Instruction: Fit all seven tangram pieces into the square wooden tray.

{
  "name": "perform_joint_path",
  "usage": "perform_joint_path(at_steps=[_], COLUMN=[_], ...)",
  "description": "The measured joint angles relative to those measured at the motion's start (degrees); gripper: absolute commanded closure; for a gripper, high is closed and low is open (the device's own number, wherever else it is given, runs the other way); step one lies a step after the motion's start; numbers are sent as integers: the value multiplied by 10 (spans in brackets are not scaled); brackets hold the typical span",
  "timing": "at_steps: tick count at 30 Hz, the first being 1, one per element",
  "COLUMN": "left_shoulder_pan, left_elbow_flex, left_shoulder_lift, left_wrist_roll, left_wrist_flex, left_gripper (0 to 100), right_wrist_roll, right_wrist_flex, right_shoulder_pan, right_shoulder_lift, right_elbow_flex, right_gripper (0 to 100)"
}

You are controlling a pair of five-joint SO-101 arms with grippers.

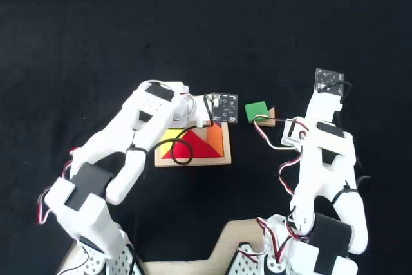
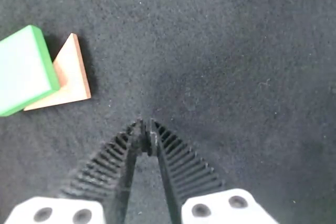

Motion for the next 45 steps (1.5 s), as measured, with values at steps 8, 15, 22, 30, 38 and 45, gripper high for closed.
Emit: perform_joint_path(at_steps=[8,15,22,30,38,45], left_shoulder_pan=[-21,-33,-35,-54,-55,-57], left_elbow_flex=[-17,-17,-17,-17,-25,-47], left_shoulder_lift=[20,20,20,20,18,18], left_wrist_roll=[-1,-1,-5,-5,30,40], left_wrist_flex=[0,-1,-3,-3,-6,-3], left_gripper=[972,971,970,945,704,726], right_wrist_roll=[0,0,0,0,0,0], right_wrist_flex=[0,0,0,0,0,0], right_shoulder_pan=[0,0,-4,-4,-4,-4], right_shoulder_lift=[0,0,0,0,0,0], right_elbow_flex=[0,0,0,0,0,0], right_gripper=[987,987,987,987,987,987])
